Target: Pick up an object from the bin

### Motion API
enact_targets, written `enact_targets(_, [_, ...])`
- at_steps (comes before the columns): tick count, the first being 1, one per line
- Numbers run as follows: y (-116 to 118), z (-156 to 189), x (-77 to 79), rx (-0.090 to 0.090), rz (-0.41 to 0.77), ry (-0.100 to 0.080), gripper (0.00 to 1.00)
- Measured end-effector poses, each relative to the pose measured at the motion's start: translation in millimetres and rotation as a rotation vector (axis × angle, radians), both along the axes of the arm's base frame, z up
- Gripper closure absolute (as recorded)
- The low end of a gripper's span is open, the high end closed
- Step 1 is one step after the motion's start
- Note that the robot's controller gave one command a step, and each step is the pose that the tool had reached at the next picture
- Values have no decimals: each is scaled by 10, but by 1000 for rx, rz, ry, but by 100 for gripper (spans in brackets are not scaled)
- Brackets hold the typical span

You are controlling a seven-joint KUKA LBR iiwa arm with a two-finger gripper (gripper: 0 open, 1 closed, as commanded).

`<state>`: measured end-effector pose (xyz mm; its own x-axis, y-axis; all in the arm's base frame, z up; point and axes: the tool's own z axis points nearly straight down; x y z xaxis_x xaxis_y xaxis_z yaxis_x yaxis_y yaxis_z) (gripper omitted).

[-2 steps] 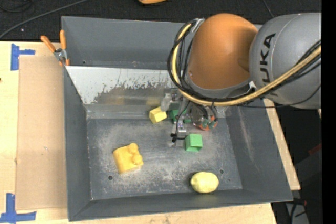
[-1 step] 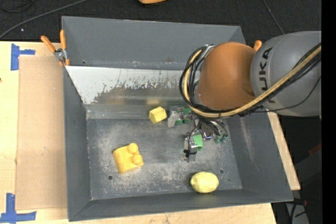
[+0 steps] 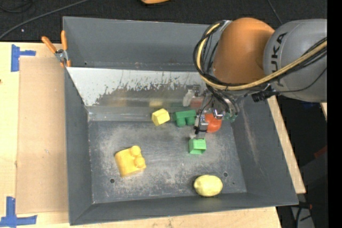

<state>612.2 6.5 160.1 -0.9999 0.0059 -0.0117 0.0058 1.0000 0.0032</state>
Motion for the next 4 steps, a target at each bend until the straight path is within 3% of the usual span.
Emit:
enact_targets(1, [-653, -355, -351, -4, 226, 24, 0])
enact_targets(2, [-580, -927, -560, 2, -7, 3, 0])
enact_targets(3, [-548, -897, -488, -2, 25, 8, 100])
enact_targets(4, [-549, -897, -488, -2, 24, 8, 100])
